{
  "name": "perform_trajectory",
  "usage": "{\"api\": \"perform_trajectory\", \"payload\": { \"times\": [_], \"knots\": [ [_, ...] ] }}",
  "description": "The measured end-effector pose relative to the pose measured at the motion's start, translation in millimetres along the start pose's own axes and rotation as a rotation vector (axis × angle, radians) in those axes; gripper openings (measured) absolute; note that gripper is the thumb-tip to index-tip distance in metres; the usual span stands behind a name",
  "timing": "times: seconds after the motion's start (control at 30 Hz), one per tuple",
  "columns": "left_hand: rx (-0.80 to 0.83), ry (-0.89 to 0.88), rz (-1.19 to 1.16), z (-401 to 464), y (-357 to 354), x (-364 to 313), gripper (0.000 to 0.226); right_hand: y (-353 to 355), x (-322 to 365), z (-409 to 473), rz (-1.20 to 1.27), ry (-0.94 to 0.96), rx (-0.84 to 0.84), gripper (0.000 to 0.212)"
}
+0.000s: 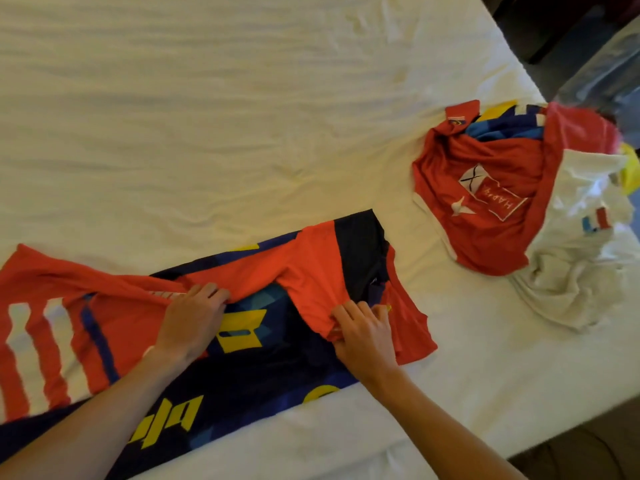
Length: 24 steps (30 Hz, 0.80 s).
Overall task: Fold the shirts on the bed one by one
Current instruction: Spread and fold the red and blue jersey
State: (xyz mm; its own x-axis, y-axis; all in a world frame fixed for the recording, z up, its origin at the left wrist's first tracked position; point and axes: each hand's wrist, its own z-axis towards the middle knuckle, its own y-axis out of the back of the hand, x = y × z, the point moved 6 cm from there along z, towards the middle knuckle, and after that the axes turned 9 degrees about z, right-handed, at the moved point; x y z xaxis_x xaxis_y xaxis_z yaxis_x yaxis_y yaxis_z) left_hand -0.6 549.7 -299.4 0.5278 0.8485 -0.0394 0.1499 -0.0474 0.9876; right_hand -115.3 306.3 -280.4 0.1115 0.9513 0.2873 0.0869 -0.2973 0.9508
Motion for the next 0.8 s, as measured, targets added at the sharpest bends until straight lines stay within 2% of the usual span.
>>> {"api": "perform_trajectory", "payload": {
  "times": [0.1,0.13,0.2,0.27,0.37,0.47,0.63,0.8],
  "knots": [
    [0.034,0.0,0.014,-7.9,-3.2,4.9,0.019,-16.6,-4.4,-11.6,-0.055,-0.168,0.315,0.048],
    [0.044,0.019,0.01,-8.9,-3.4,8.9,0.02,-18.0,-2.1,-13.5,-0.054,-0.21,0.343,0.058],
    [0.094,0.055,0.022,-8.9,-4.7,19.1,0.021,-12.1,17.2,-10.5,-0.021,-0.188,0.26,0.07],
    [0.168,0.061,0.071,-9.1,-7.4,31.2,0.025,-11.0,50.5,-2.5,0.07,-0.041,0.155,0.07],
    [0.23,0.067,0.143,-11.0,-7.5,57.5,0.029,-28.5,105.0,19.9,0.149,0.164,0.205,0.062],
    [0.296,0.108,0.25,-13.0,-3.4,99.4,0.035,-56.3,147.4,51.9,0.079,0.265,0.243,0.056],
    [0.304,0.202,0.529,-13.9,17.9,177.4,0.032,-82.7,180.4,94.0,-0.072,0.302,0.226,0.05],
    [0.329,0.24,0.605,-38.2,29.8,221.1,0.029,-89.5,183.7,110.9,-0.033,0.214,0.246,0.05]
  ]
}}
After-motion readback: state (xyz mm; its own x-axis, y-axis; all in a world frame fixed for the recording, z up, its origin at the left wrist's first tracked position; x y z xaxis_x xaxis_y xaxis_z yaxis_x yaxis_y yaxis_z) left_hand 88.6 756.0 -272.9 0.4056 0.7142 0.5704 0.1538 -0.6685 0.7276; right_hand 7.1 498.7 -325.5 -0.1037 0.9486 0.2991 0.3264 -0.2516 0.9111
